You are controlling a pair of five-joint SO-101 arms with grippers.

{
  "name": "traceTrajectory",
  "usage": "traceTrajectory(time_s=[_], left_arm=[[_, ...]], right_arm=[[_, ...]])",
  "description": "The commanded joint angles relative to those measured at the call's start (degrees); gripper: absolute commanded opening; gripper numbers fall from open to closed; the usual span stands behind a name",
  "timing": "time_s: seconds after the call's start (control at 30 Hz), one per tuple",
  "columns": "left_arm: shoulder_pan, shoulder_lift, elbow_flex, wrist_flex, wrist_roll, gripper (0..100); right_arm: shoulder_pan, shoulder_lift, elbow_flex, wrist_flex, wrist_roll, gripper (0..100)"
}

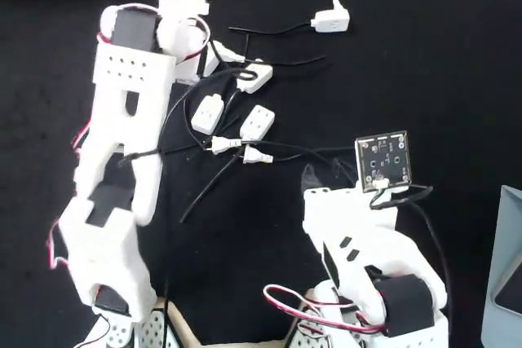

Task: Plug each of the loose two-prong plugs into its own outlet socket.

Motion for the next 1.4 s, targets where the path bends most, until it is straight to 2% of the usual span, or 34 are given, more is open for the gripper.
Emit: traceTrajectory(time_s=[0.0, 0.13, 0.3, 0.6, 0.9, 0.97, 1.07, 1.27, 1.37], left_arm=[[0.40, -11.25, 6.11, 0.35, 0.44, 3], [0.31, -19.52, 12.70, -1.32, 0.35, 3], [0.22, -27.25, 28.97, -11.60, 0.26, 3], [-0.22, -36.40, 63.34, -43.96, 0.26, 3], [0.04, -32.62, 80.66, -73.76, 0.26, 3], [0.04, -28.66, 81.19, -76.66, 0.44, 7], [0.04, -20.57, 78.81, -76.92, 0.62, 14], [0.04, -5.63, 70.64, -76.66, 0.26, 14], [0.22, -2.99, 68.44, -76.57, 0.26, 13]], right_arm=[[0.70, 0.13, 0.13, -0.88, -0.35, 14.2], [0.70, 0.13, 0.13, -0.88, -0.35, 14.2], [0.70, 0.13, 0.13, -0.88, -0.35, 14.2], [0.70, 0.13, 0.22, -1.05, -0.35, 14.5], [0.70, 0.13, 0.22, -1.05, -0.35, 14.4], [0.70, 0.13, 0.22, -0.97, -0.35, 14.3], [0.70, 0.13, 0.22, -0.97, -0.35, 14.3], [0.70, 0.13, 0.22, -0.97, -0.35, 14.2], [0.70, 0.13, 0.31, -0.97, -0.35, 14.2]])
